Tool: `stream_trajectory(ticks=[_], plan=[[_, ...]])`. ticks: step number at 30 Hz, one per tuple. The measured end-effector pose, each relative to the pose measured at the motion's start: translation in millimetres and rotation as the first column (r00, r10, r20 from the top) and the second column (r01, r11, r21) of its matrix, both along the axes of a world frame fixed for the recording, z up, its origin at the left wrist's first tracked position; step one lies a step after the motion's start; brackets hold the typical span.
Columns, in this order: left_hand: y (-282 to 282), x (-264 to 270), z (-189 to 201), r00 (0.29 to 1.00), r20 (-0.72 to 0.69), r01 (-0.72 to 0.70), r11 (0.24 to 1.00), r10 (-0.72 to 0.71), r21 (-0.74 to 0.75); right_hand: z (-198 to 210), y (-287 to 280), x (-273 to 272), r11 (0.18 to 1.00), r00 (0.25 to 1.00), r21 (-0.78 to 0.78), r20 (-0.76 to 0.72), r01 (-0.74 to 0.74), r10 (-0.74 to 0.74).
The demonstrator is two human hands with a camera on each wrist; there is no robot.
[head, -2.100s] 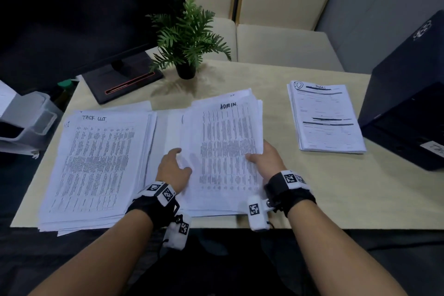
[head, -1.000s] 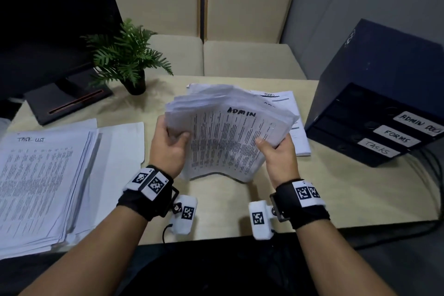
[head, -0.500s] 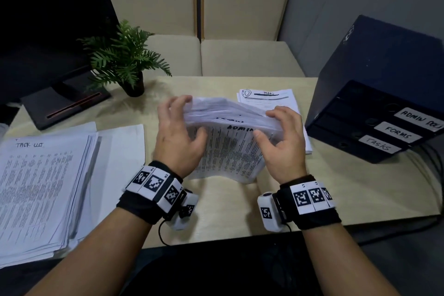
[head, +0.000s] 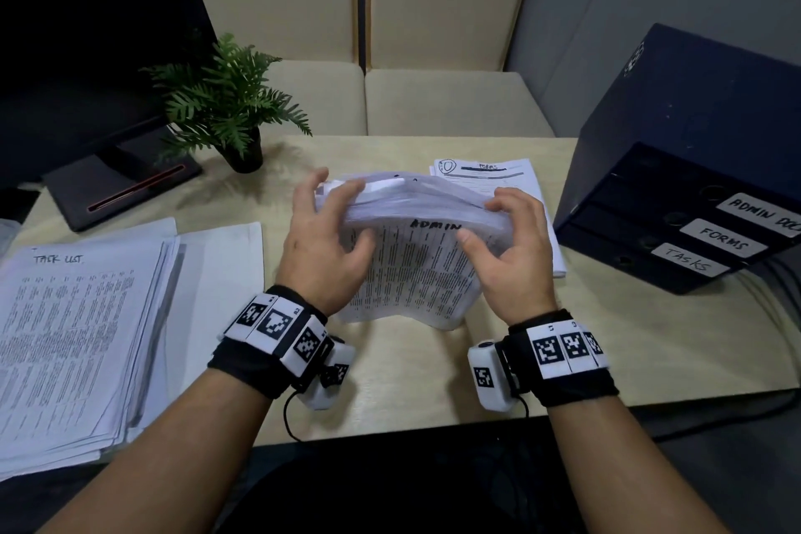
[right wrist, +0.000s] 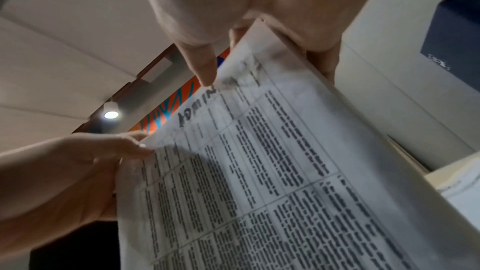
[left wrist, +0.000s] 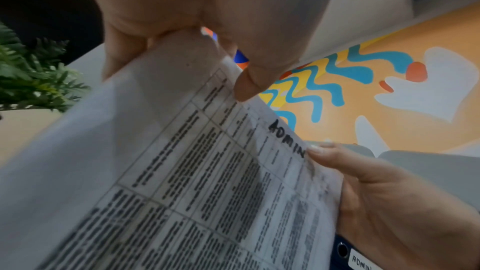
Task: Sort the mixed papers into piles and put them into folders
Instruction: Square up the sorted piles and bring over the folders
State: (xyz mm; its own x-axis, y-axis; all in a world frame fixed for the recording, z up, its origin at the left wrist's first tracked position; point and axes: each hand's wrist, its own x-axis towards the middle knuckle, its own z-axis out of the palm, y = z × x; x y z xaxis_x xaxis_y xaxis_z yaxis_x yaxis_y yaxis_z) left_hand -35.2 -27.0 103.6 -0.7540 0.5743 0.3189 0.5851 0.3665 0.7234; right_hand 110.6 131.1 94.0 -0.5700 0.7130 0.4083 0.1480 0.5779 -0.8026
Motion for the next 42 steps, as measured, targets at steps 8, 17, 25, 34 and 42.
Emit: stream_trajectory(ticks=[8, 17, 25, 34, 42], plan=[[-10, -9, -29, 0.823, 0.540, -0.015, 0.944, -0.177, 0.331, -29, 7, 4, 0.815, 0.992, -0.566, -0.104, -0.124, 0.078], [1, -20, -46, 0.821, 0.564, -0.039, 0.977, -0.087, 0.208, -39, 5, -9, 0.787, 0.998, -0.615, 0.028, 0.057, -0.050], [-10, -6, -42, 0.858, 0.497, 0.012, 0.973, -0.129, 0.231, -43, 5, 0, 0.746, 0.998, -0.664, -0.059, -0.046, 0.009], [-3, -8, -76, 0.862, 0.504, -0.046, 0.999, 0.050, -0.020, -72, 8, -4, 0.762, 0.978, -0.633, 0.207, 0.134, 0.000], [-12, 2, -80, 0.866, 0.483, -0.050, 0.982, 0.133, -0.182, -85, 15, 5, 0.819, 0.925, -0.559, 0.366, 0.132, 0.100]])
